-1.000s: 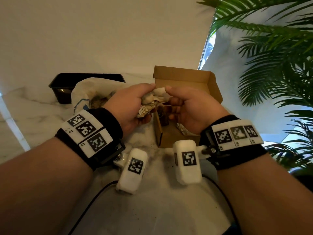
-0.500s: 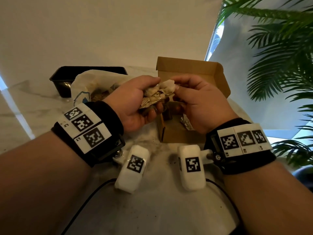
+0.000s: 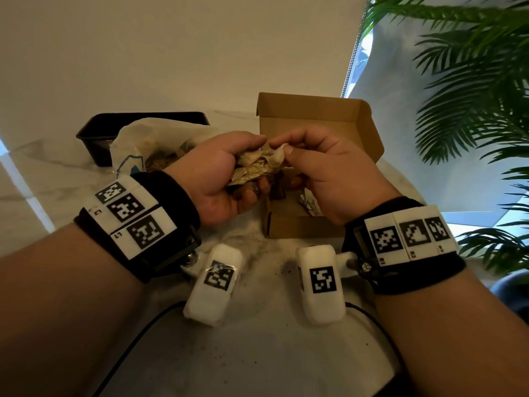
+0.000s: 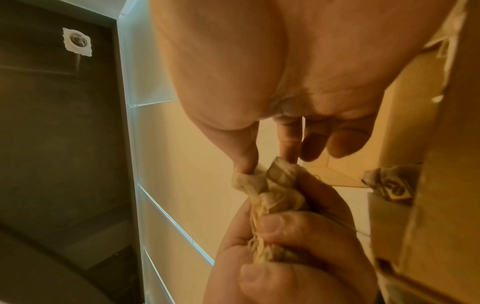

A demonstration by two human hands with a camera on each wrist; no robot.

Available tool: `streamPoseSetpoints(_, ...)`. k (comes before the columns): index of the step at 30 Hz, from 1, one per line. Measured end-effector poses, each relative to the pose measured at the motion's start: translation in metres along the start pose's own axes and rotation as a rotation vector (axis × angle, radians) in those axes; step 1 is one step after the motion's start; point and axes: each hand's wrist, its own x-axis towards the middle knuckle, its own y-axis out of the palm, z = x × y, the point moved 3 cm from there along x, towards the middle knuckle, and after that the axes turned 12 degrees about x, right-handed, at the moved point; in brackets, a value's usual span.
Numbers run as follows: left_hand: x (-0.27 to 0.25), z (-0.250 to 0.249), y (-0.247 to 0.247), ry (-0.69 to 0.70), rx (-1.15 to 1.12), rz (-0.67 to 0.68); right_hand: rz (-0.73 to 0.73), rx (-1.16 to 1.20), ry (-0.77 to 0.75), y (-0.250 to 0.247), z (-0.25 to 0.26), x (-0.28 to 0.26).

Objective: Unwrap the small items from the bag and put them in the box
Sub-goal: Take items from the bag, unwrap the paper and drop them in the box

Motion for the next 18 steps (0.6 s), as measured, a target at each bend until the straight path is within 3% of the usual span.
streamPoseSetpoints(4, 0.002, -0.001, -0.002, 0.024, -0.047, -0.087, -0.193, 0.027, -0.033, -0.01, -0.001, 0.003)
streamPoseSetpoints(8, 0.003, -0.003, -0.007, 0.081, -0.056, -0.174, -0.333, 0.243, 0.01, -0.013, 0.0, 0.003)
streamPoseSetpoints(13, 0.003, -0.004, -0.009, 0.153, 0.036, -0.207, -0.368, 0.221, 0.049, -0.014, -0.003, 0.001)
streamPoseSetpoints(18, 0.004, -0.002, -0.009, 0.197, 0.145, -0.179, -0.37, 0.407, 0.042, -0.01, -0.001, 0.002)
